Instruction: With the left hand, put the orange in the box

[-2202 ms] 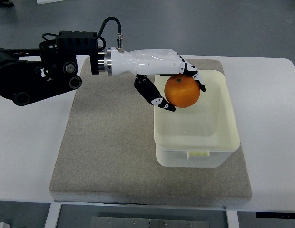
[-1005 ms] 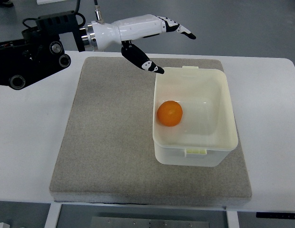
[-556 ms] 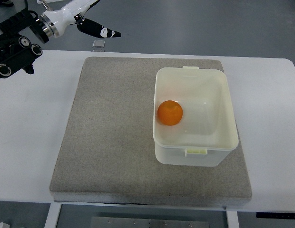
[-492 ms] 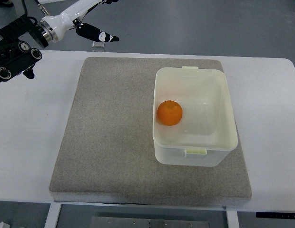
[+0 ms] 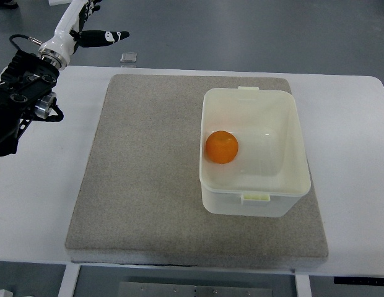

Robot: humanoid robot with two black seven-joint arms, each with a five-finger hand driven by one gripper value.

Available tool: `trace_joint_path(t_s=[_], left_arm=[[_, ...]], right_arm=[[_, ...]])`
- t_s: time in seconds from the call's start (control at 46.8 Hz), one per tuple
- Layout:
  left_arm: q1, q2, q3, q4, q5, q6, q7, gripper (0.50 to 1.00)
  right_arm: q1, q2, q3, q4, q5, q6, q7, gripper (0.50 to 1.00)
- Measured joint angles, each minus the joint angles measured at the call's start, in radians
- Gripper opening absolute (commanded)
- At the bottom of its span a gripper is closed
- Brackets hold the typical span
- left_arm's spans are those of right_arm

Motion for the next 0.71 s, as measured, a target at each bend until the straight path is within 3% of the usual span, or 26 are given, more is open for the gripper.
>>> trace_joint_path(t_s=[0.278,0.513,0.706], left_arm=[[0.019,-0.019,-0.010,0.100,-0.368,-0.217,0.175,0.988],[0.034,-0.028,-0.104,0.116,-0.457,-0.238,0.237,0.988],[0.064,-0.044,-0.238,0.116,-0.460,-0.270,0.247,0.988]], right_arm=[[0.001,0.000,0.000,0.000,0.000,0.000,0.000,0.932],[0.000,0.000,0.000,0.000,0.000,0.000,0.000,0.932],[0.000,0.000,0.000,0.000,0.000,0.000,0.000,0.932]])
